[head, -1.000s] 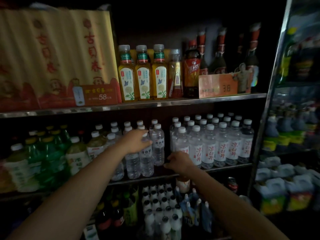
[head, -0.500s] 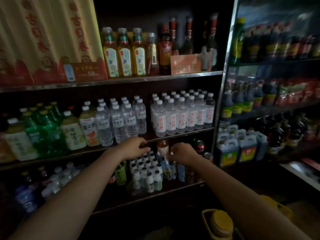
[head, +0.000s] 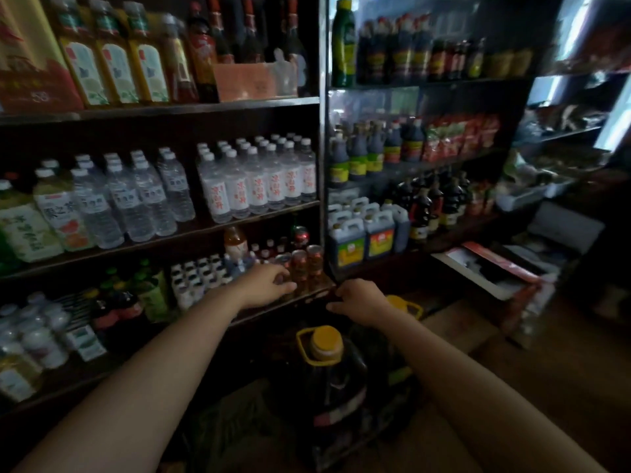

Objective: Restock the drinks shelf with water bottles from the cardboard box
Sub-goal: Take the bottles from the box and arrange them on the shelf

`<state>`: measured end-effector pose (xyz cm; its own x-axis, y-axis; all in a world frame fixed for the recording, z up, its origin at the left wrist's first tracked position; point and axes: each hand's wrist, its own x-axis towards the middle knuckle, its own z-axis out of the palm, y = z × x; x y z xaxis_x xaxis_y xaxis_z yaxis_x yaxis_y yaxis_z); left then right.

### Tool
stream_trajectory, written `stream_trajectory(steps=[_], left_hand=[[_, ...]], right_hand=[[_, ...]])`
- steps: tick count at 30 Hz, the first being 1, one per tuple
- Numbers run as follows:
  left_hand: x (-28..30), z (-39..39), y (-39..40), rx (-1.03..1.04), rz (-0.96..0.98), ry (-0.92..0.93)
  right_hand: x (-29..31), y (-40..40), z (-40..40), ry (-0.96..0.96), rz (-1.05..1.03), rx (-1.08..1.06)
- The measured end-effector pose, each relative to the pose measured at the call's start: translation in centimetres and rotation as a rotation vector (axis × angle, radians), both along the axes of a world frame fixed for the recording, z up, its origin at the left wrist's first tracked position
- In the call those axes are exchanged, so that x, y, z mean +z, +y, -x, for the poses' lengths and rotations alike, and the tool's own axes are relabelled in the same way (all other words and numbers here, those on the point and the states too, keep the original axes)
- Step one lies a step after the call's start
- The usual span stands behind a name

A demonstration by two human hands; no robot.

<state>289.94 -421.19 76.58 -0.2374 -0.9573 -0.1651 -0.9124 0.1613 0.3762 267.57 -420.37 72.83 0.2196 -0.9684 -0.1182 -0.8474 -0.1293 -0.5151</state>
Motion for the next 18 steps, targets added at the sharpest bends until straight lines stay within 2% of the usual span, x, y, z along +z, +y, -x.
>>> stream_trajectory(steps=[9,18], left_hand=[[-8.1,13.6,8.3,-0.11,-0.179,0.083],[-18.5,21.1,12.7,-0.188,-0.385,0.061]], right_hand=[[-7.2,10.4,13.2,-0.021,-0.156,-0.159],[-15.3,17.9,19.8,-0.101,-0.32,-0.284]])
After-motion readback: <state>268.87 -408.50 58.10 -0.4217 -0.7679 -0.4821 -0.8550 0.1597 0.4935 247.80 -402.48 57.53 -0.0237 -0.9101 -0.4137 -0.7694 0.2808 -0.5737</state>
